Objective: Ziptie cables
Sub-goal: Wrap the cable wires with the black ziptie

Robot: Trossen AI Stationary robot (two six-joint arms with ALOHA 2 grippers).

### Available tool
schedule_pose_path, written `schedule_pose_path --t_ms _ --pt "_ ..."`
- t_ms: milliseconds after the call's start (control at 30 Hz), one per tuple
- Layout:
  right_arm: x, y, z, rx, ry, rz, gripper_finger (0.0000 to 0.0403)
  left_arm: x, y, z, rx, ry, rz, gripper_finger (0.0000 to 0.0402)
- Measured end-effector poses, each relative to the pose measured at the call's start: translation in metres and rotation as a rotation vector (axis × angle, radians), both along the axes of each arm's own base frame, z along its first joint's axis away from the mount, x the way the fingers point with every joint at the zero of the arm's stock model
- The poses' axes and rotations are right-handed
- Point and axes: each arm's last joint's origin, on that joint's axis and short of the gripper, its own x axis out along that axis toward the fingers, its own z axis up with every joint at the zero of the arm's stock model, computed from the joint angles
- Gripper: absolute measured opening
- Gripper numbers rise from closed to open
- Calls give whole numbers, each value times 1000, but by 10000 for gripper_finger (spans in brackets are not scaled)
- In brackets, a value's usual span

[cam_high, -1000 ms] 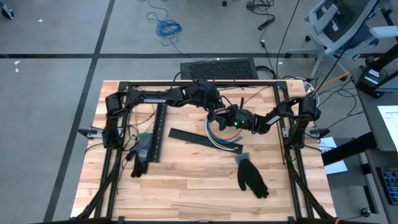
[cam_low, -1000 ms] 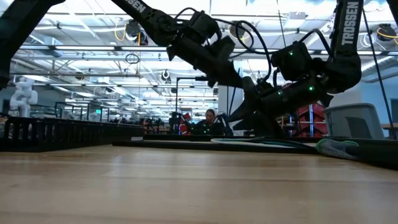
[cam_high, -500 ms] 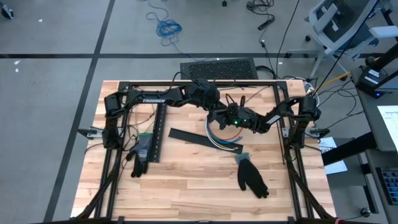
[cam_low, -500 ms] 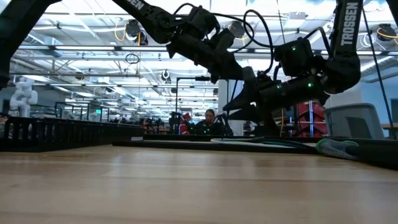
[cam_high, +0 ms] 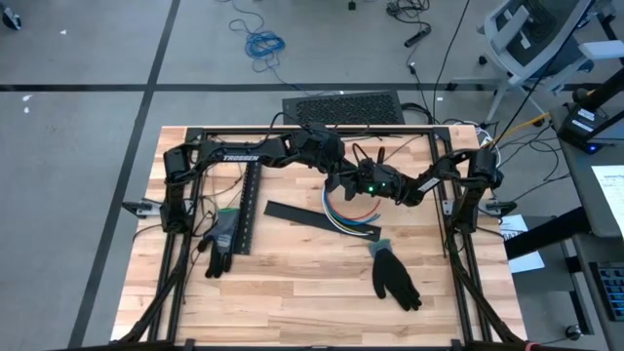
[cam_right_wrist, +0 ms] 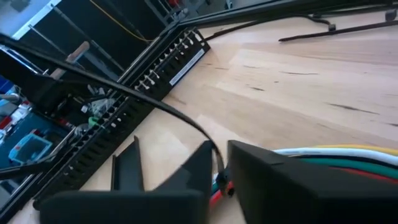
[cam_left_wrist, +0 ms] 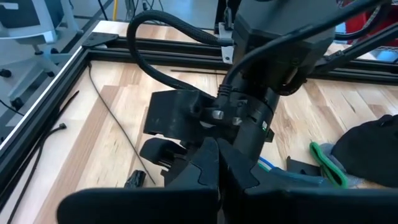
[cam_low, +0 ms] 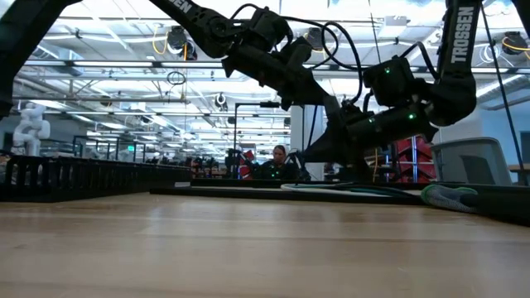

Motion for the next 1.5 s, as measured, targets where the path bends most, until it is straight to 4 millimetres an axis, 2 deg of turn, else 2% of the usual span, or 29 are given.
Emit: schedule_pose_path --t_ms 100,267,567,833,933,1100,1267,1400,1500 --pt "0 0 0 -3 2 1 7 0 0 0 0 0 0 0" --pt "0 0 0 3 -1 -1 5 2 0 3 -5 -32 5 0" --pt "1 4 0 24 -7 54 1 6 1 28 -36 -255 23 0" --pt "1 4 0 35 -9 51 0 5 2 23 -46 -201 26 0" --pt "1 4 -1 37 -3 51 0 -2 10 19 -25 -140 -20 0" --pt "1 4 -1 28 1 56 0 -21 41 21 -58 -85 81 3" --pt "1 4 -2 32 6 78 0 -35 60 26 -127 -71 162 45" --pt "1 4 -2 32 7 78 0 -32 54 11 -176 24 174 100" --pt "1 4 -2 31 8 78 0 -28 44 9 -190 46 154 143"
